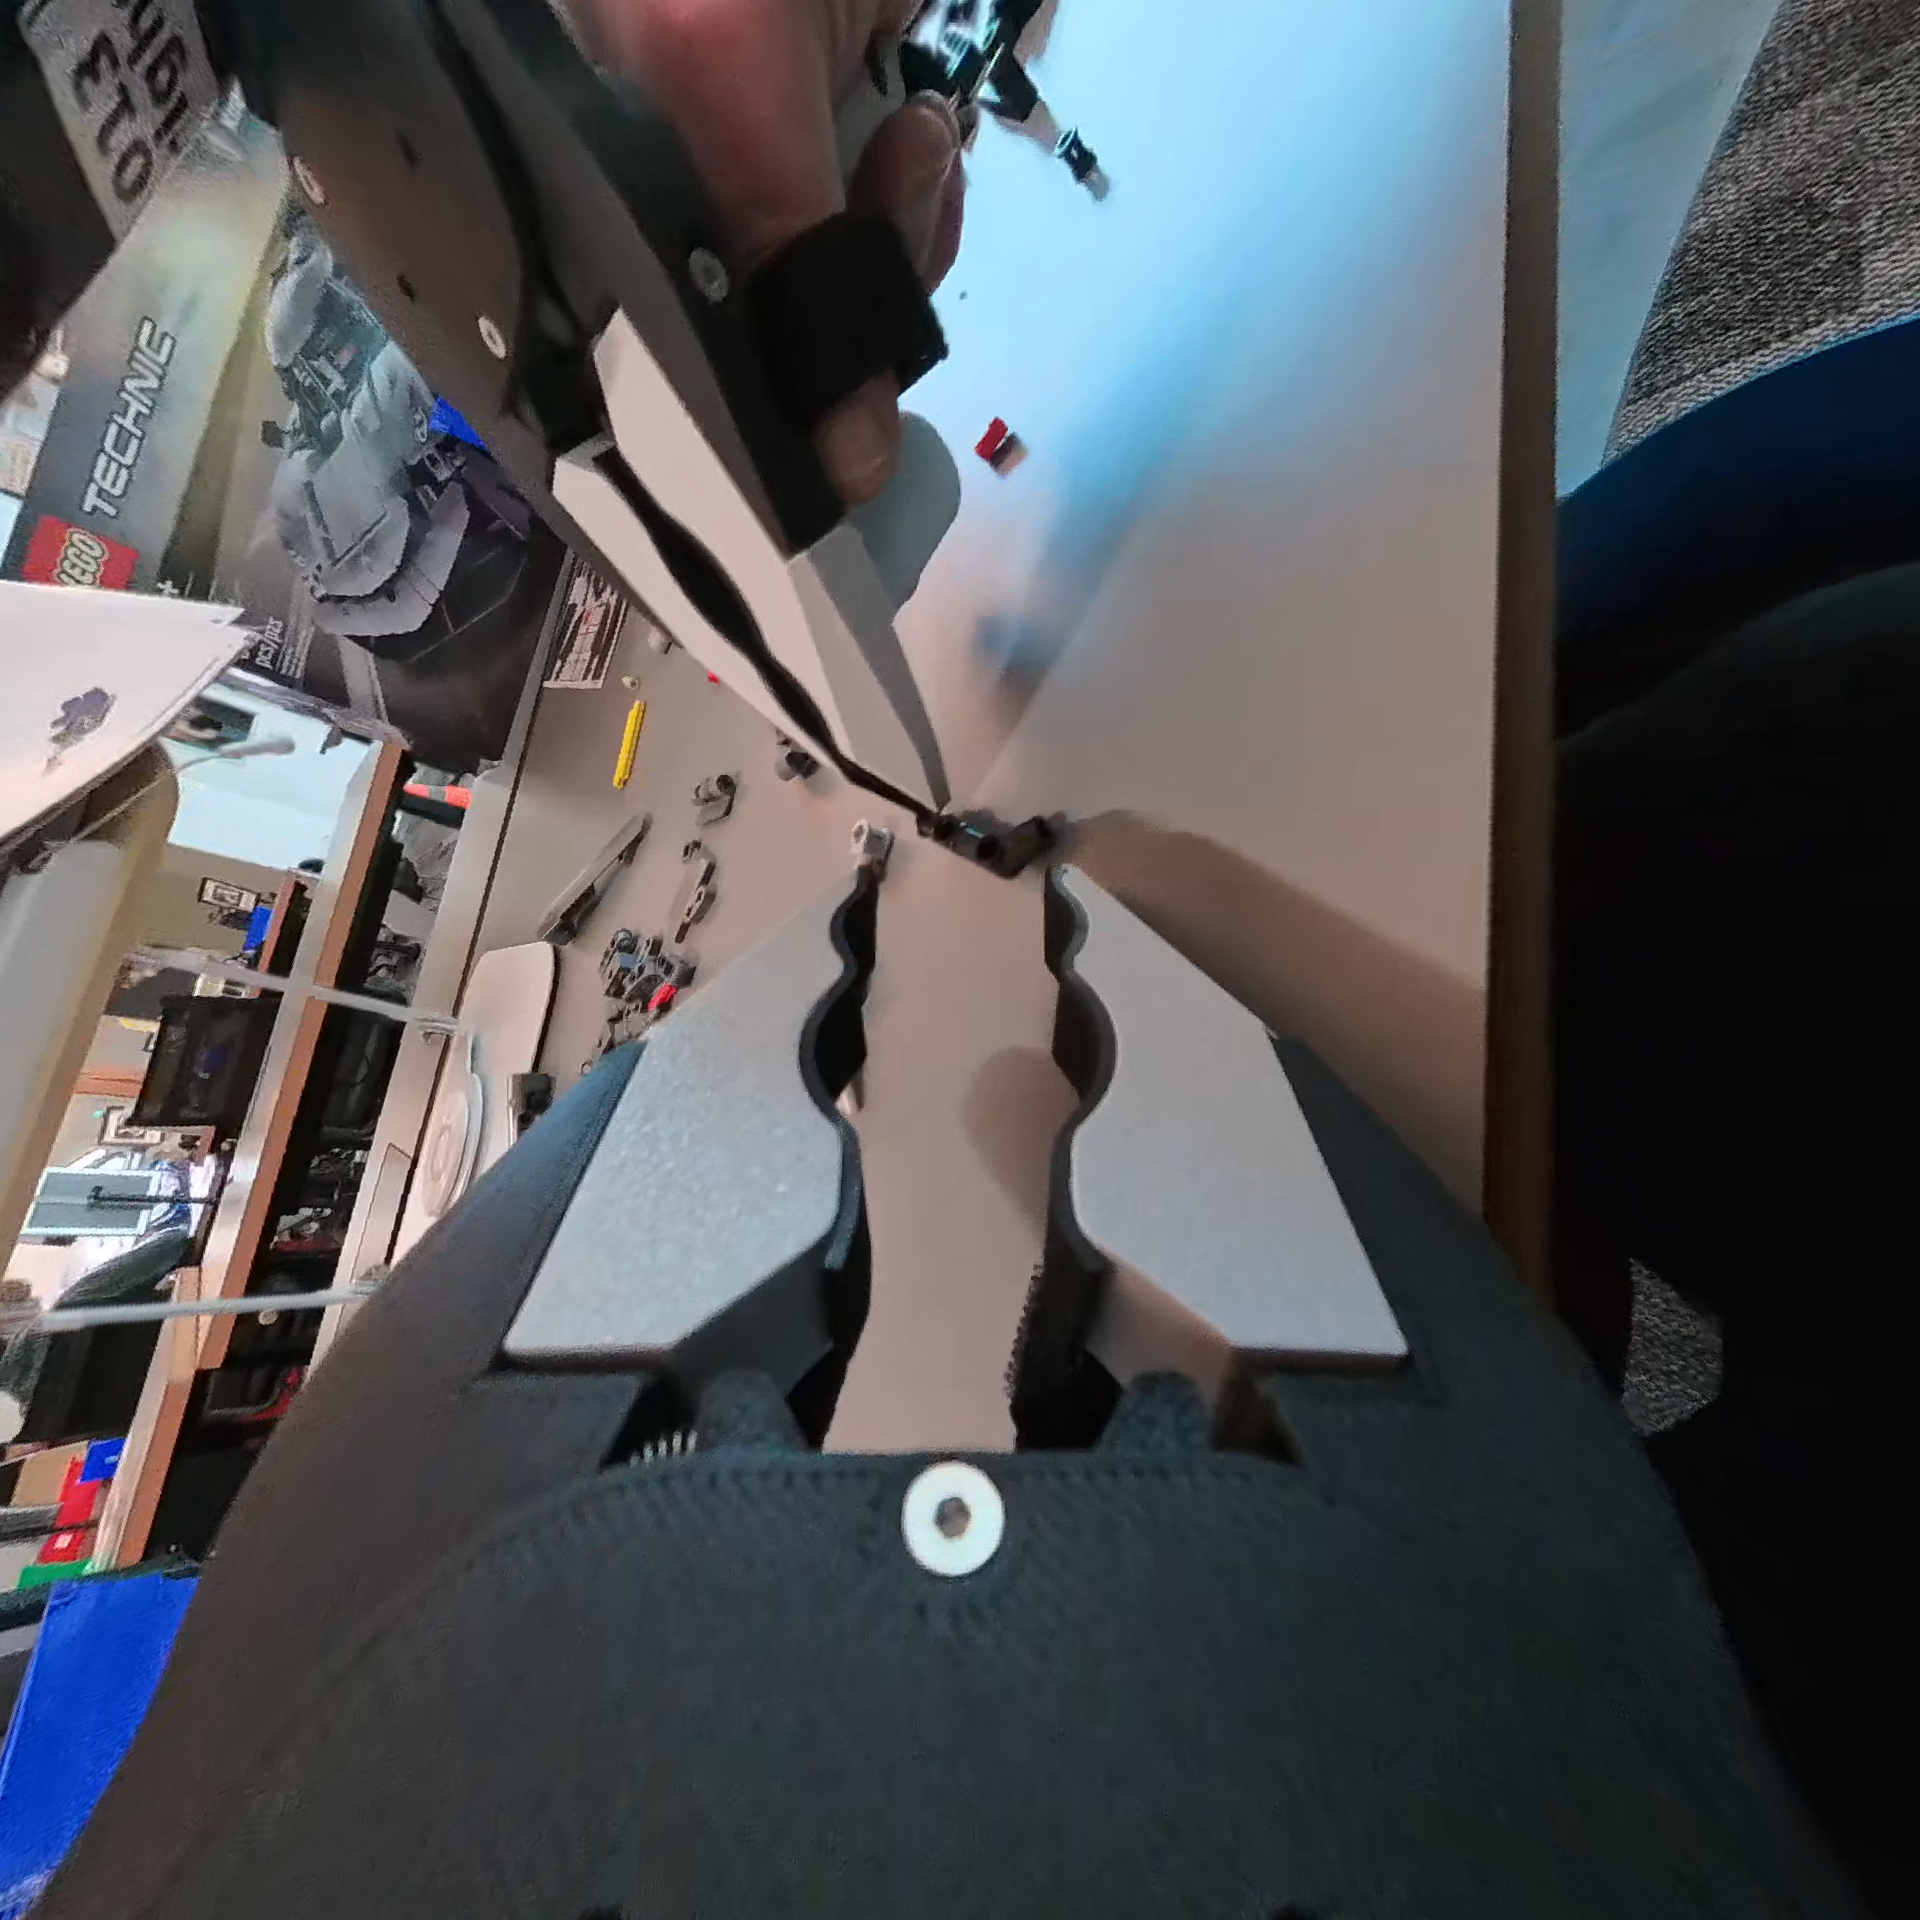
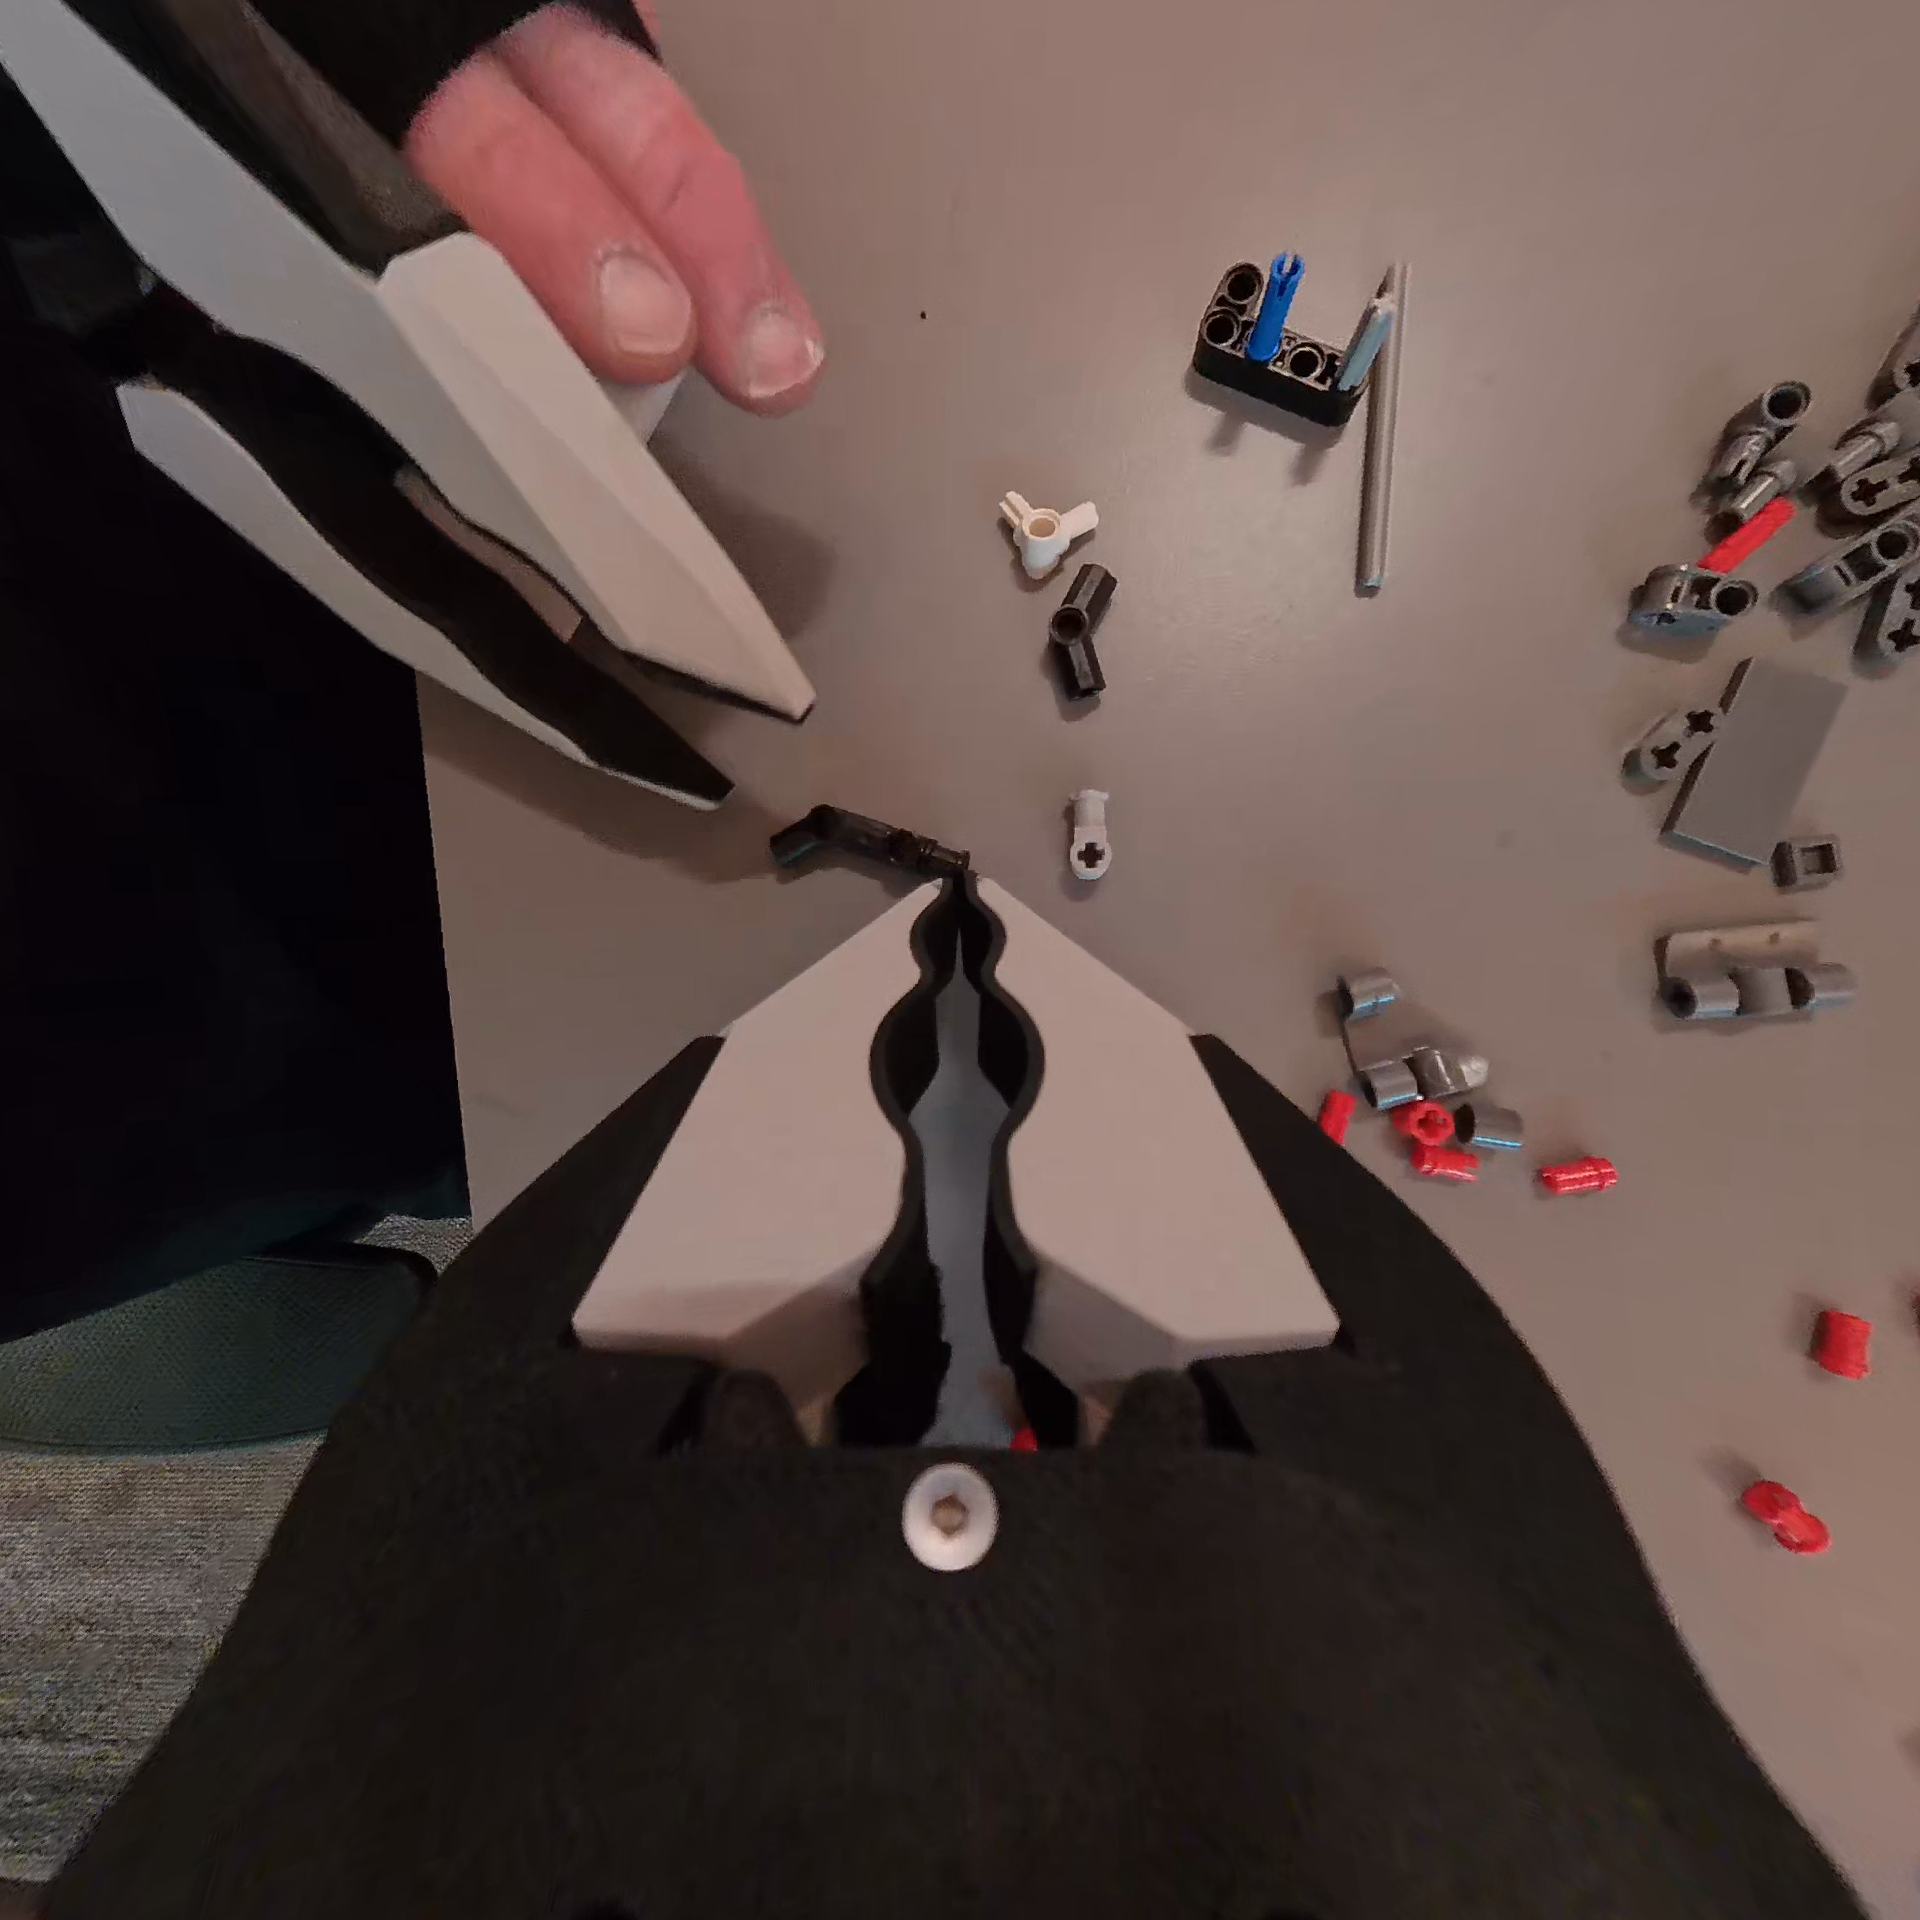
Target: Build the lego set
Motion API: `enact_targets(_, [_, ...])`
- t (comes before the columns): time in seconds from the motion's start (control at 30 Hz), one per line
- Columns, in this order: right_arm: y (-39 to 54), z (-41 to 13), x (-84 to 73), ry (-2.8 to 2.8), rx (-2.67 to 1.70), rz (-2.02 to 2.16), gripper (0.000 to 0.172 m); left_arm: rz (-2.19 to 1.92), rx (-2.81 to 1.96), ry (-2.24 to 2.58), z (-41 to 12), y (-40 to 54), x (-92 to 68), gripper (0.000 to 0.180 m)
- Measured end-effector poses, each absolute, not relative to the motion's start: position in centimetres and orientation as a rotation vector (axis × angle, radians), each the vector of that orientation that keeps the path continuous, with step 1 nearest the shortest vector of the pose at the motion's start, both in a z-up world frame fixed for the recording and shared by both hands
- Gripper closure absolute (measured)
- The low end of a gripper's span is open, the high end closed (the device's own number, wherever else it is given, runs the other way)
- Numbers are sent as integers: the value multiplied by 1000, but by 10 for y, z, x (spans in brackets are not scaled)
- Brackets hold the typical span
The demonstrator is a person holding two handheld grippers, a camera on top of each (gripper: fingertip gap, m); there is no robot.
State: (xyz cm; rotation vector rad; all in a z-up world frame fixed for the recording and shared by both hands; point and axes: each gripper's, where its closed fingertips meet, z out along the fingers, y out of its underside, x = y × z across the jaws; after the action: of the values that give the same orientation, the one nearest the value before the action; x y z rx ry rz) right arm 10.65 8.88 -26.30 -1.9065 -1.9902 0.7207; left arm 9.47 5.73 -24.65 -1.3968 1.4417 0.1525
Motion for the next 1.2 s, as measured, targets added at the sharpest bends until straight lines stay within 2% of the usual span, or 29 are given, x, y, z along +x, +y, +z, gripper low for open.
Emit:
enact_targets(0.03, [89,-263,106,-1982,-1913,725,172,148,-1403,1438,-247,57,96,150])
enact_targets(0.2, [85,-263,106,-1981,-1908,731,172,173,-1426,1426,-249,61,97,156])
enact_targets(0.27, [82,-265,109,-2017,-1876,690,159,171,-1440,1431,-250,62,97,160])
enact_targets(0.43, [84,-259,109,-2147,-1630,532,152,175,-1458,1438,-253,63,95,165])
enact_targets(0.57, [79,-259,100,-2283,-1447,509,154,177,-1465,1436,-253,64,95,168])
enact_targets(0.67, [77,-265,99,-2382,-1428,520,163,180,-1466,1432,-253,64,93,167])
enact_targets(1.2, [79,-264,96,-2344,-1764,862,168,222,-1408,1458,-250,64,88,157])
